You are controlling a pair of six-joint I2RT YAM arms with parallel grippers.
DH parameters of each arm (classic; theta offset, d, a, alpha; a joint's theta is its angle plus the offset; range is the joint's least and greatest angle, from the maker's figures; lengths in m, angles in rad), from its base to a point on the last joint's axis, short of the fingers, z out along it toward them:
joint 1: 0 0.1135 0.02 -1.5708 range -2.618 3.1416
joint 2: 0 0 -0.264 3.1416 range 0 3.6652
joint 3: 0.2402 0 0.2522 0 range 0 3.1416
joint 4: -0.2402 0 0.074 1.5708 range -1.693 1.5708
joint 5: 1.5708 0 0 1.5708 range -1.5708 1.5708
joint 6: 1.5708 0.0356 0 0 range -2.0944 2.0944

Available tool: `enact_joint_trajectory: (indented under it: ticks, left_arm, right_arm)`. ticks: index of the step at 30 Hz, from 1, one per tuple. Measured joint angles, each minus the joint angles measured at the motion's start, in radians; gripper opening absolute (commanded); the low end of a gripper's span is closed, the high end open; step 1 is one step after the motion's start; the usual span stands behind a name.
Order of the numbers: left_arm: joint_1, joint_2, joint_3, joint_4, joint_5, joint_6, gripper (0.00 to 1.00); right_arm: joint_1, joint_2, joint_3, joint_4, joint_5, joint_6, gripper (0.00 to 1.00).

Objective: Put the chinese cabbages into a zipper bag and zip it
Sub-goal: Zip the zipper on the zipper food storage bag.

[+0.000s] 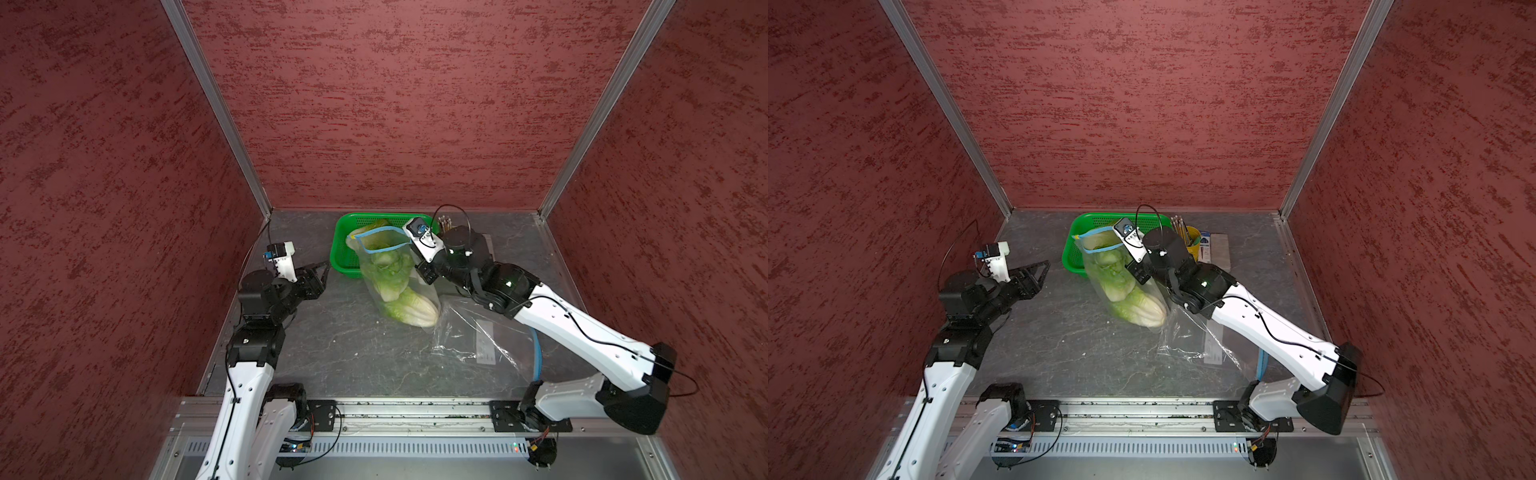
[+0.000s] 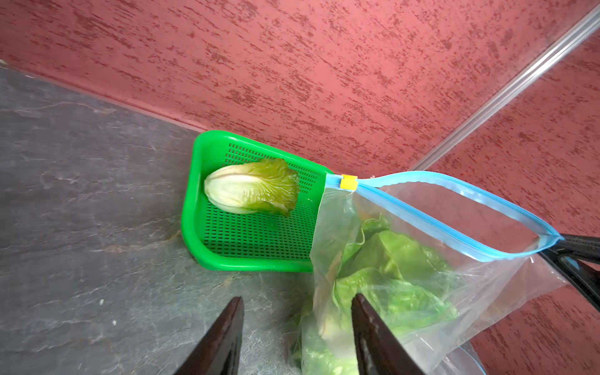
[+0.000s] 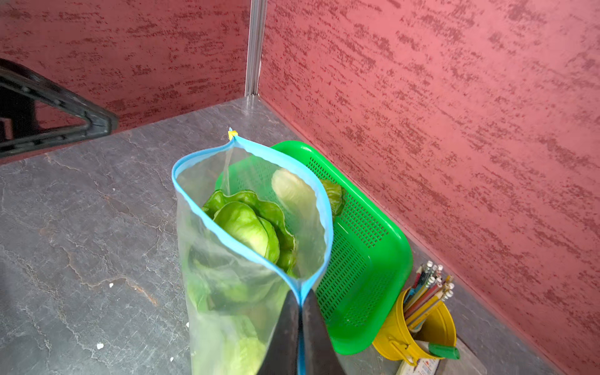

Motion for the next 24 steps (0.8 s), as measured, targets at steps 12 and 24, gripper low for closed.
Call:
enact_joint_trajectory:
  ticks: [12,24]
  left_arm:
    - [0.002,0.264,-0.045,0.361,0.280,0.109,0.49]
    - [-0.028,0.566,0.045,0.597,0.458,0.182,0.42]
  right_arm:
    - [-0.006,-0.087,-0.148,0.121,-0.058,-0.024,0.07]
    - [-0.011,-0.089,-0.163,0.150,-0.074,-0.017,0.05]
